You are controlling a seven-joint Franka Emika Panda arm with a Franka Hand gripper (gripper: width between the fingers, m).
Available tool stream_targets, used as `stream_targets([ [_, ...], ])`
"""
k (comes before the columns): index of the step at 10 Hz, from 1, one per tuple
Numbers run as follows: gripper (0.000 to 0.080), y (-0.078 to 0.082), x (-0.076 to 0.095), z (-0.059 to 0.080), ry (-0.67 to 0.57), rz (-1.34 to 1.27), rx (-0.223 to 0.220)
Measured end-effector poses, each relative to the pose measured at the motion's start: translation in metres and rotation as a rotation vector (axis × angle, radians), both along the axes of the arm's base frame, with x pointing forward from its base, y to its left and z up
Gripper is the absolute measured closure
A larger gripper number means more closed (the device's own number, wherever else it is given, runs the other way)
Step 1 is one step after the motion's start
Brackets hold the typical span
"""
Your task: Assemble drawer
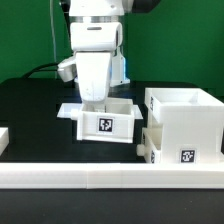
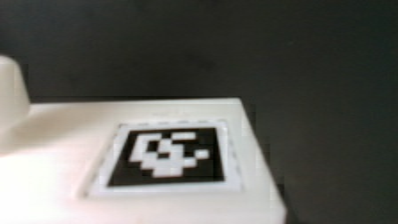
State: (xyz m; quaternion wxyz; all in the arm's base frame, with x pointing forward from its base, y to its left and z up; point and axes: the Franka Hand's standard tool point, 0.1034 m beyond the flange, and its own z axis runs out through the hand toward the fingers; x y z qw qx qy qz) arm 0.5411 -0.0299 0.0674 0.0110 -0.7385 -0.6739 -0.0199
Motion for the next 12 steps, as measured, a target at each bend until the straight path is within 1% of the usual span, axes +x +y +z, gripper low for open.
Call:
stream_targets([
  [4,0.0757,0.000,-0.001,-0.002,0.003,0.004,0.000],
  [7,0.0757,0.012,0.013,0.001,-0.004,0.027,0.001],
  [8,0.0757,0.014,0.016,0.001,-0.006,0.029,0.002],
  [12,0.0757,0.014,0.014,-0.002,-0.003,0.029,0.003],
])
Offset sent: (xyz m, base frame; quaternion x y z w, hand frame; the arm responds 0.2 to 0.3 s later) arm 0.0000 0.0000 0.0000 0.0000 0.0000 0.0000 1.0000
